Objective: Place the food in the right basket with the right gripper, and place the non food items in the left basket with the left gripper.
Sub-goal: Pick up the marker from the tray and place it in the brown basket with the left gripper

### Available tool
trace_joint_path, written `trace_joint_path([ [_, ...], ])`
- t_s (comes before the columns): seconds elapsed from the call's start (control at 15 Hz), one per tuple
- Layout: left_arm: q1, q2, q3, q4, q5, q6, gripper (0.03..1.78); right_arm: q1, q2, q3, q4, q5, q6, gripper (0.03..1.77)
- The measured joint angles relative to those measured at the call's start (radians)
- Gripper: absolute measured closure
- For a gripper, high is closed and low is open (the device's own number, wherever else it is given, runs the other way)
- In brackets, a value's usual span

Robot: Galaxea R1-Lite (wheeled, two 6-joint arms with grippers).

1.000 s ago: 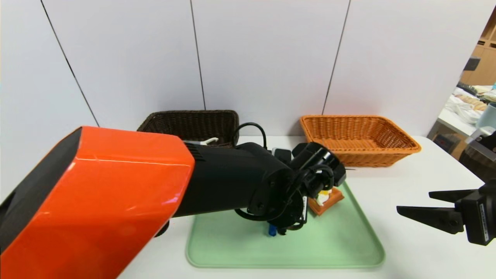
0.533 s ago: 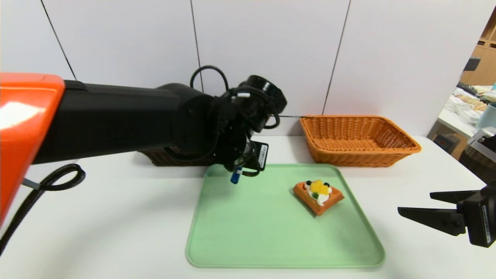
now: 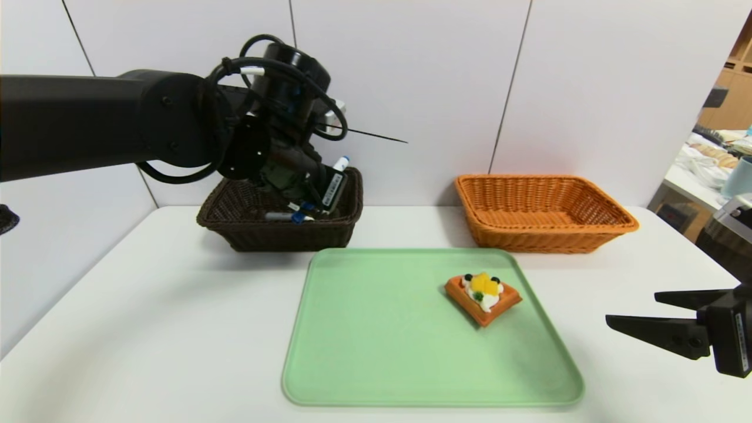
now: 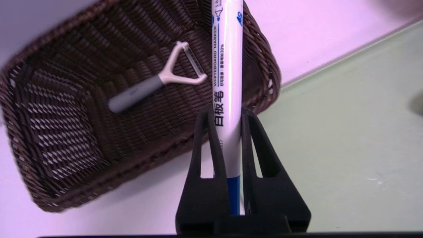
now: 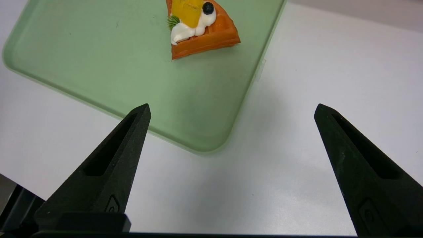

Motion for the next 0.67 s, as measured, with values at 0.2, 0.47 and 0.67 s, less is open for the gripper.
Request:
trace_joint_path([
  [0.2, 0.066, -0.005, 0.000, -0.047, -0.042, 0.189, 1.64, -0.001, 0.000, -0.001, 0.000, 0.000, 0.000, 0.09],
  [0.47, 0.129, -0.001, 0.011, -0.066, -0.134, 0.381, 1.64, -0.001, 0.000, -0.004, -0.002, -0.001, 0.000, 0.09],
  [0.67, 0.198, 0.011, 0.016, -0.066, -0.249, 0.546, 1.64, -0.001, 0.000, -0.006, -0.003, -0.001, 0.000, 0.09],
])
